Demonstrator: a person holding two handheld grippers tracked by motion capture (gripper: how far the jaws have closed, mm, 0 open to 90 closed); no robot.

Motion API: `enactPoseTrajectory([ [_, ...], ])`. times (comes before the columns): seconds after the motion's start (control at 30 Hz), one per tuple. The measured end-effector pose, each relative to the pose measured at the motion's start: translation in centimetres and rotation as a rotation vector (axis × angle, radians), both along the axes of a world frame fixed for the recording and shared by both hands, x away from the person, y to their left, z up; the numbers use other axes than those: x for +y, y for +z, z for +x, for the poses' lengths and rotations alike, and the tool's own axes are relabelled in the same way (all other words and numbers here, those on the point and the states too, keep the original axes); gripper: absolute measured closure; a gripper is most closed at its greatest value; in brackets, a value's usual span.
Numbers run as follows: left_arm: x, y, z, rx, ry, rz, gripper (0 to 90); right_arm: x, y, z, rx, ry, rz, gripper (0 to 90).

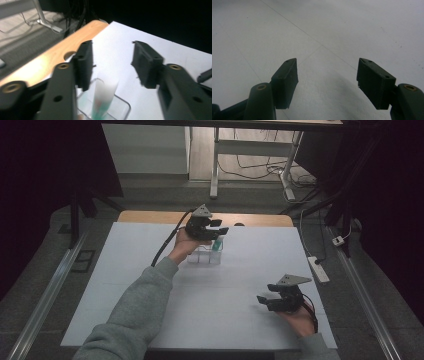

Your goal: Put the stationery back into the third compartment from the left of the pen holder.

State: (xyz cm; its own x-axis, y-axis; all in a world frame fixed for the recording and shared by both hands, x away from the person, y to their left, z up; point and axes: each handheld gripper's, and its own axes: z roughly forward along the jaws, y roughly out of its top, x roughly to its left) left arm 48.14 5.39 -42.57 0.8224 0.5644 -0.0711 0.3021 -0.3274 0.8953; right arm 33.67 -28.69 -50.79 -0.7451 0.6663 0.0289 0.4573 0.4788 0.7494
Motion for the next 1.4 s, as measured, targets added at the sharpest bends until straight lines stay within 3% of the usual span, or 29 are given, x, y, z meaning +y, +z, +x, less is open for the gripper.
enactPoseTrajectory([
  [0.37, 2.9, -0.7, -2.3, 0.034, -0.01, 0.018, 44.9, 0.0, 0.0, 0.0, -0.001, 0.002, -0.002, 33.0],
  [0.6, 5.3, -1.6, -5.3, 0.005, 0.002, 0.074, 44.9, 0.0, 0.1, -0.1, -0.008, 0.004, 0.0, 32.9],
  [0.77, 7.4, -2.2, -7.4, 0.024, 0.014, 0.063, 44.9, -0.1, 0.2, -0.1, -0.006, 0.001, 0.017, 33.0],
  [0.9, 8.9, -2.7, -9.4, 0.017, 0.034, 0.084, 44.9, -0.2, 0.3, -0.1, -0.008, -0.001, 0.024, 32.9],
  [1.2, 12.1, -4.6, -13.4, 0.047, 0.07, 0.111, 42.2, -0.3, 0.3, -0.1, -0.009, -0.003, 0.025, 32.9],
  [1.33, 13.3, -5.4, -15.0, 0.057, 0.086, 0.162, 38.6, -0.3, 0.4, -0.2, -0.011, -0.001, 0.028, 32.9],
  [1.4, 14.0, -5.8, -15.8, 0.063, 0.097, 0.164, 38.2, -0.3, 0.5, -0.2, -0.014, -0.003, 0.028, 32.9],
])
